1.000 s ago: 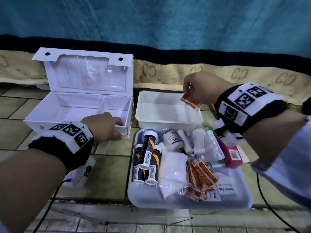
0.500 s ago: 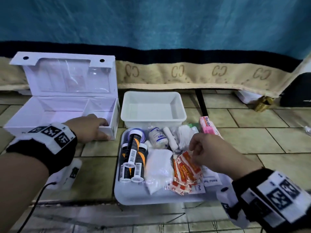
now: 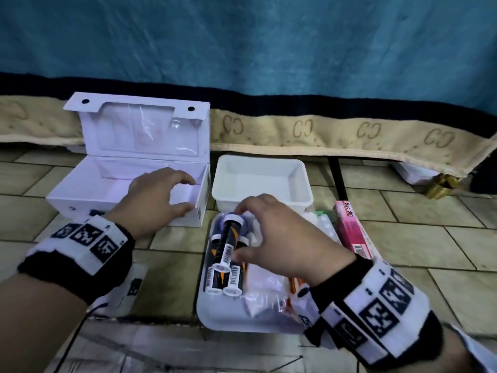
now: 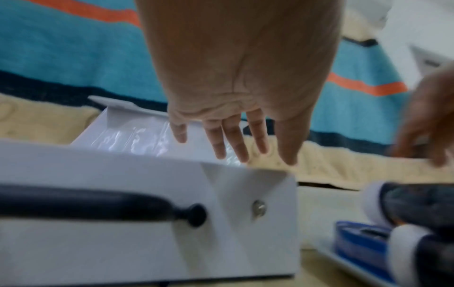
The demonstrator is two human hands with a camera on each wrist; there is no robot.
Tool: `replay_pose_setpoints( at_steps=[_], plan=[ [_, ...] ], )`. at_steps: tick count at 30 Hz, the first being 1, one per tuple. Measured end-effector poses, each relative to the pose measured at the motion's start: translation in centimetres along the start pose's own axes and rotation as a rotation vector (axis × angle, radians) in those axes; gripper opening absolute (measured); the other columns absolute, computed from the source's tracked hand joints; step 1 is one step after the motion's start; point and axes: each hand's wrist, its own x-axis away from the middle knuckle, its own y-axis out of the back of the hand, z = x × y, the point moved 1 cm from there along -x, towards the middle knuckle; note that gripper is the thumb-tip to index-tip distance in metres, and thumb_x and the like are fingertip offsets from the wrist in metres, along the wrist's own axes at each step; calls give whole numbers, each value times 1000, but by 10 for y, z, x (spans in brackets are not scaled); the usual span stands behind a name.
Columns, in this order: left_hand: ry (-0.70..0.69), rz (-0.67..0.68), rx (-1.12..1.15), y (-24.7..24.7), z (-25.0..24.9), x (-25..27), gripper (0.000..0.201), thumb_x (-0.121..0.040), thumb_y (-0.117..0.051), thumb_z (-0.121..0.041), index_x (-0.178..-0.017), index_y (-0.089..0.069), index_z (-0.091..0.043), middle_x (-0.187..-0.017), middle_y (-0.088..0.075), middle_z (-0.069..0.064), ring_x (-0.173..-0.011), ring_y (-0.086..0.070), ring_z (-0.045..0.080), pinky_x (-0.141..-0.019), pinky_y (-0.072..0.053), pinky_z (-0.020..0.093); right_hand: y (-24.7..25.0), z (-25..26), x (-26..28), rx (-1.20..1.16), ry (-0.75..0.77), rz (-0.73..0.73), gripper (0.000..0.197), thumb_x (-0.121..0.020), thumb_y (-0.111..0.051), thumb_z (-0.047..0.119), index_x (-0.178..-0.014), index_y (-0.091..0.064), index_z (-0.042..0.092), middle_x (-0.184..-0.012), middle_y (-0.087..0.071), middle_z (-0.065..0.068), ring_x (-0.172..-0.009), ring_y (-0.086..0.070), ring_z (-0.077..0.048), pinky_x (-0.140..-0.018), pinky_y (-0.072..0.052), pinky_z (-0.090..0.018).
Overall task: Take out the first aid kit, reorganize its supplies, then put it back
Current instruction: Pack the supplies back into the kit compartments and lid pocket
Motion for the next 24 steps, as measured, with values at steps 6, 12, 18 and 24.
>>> replay_pose_setpoints(
  at_steps=[6, 12, 18, 24],
  plan=[
    [-135, 164, 220, -9, -20, 49, 39, -80, -70, -34, -109, -47, -48, -113, -50, -23, -112, -46, -1, -98, -39, 27, -27, 10, -20, 238, 26, 218, 75, -67, -77, 43, -131, -42, 24, -132, -39, -6, -125, -37, -27, -101, -40, -40],
    [-130, 418, -71, -25, -31, 64, 95, -64, -71, -60, -143, -23, -36, -142, -33, -16, -132, -28, 5, -112, -25, 32, -22, 5, -18, 98, -2, 127, 61, -65, -79, 36, -116, -46, 28, -112, -40, 3, -112, -42, -18, -94, -44, -33],
    [-143, 391, -248, -36, -38, 66, 102, -60, -69, -66, -142, -17, -34, -143, -28, -16, -132, -25, 7, -109, -20, 34, 9, -11, 1, -13, -34, 38, 79, -63, -81, 37, -130, -40, 27, -119, -41, 8, -112, -44, -9, -92, -40, -20],
    [-115, 327, -230, -35, -43, 65, 91, -54, -69, -60, -130, -26, -34, -127, -37, -20, -122, -36, 3, -98, -25, 29, 16, -29, 20, -79, -53, 36, 82, -63, -81, 33, -132, -36, 35, -119, -37, 18, -104, -40, 1, -73, -34, -3]
  ],
)
